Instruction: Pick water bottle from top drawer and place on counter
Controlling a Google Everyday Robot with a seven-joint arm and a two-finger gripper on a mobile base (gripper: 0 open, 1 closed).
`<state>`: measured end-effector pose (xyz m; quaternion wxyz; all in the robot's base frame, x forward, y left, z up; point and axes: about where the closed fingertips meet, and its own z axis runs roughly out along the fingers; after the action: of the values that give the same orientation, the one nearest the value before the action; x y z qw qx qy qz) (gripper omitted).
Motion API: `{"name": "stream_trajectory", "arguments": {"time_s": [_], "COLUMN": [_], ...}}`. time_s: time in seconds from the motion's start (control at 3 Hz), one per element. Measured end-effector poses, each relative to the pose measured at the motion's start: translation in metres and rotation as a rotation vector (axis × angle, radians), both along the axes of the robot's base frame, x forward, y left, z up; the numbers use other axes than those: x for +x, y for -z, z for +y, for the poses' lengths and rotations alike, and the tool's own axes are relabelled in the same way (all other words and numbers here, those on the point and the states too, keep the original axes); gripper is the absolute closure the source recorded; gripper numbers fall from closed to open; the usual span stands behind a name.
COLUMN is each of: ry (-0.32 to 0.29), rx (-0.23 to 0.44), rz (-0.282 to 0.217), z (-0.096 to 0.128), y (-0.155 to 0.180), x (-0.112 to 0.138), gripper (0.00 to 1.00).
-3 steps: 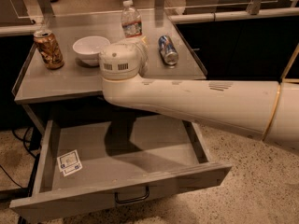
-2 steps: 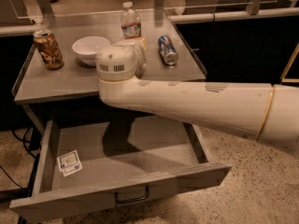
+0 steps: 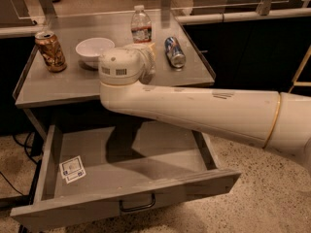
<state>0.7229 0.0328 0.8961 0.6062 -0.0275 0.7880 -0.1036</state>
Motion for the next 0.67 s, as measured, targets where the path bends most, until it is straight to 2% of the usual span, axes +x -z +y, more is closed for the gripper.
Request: {"name": "stream_trajectory", "arguments": {"time_s": [0.67], "ry": [0.039], "rx": [-0.001], "rz": [0.018], "z": [-0.0102], "y": [0.0124], "x": [-0.0089], "gripper": [1.00]}}
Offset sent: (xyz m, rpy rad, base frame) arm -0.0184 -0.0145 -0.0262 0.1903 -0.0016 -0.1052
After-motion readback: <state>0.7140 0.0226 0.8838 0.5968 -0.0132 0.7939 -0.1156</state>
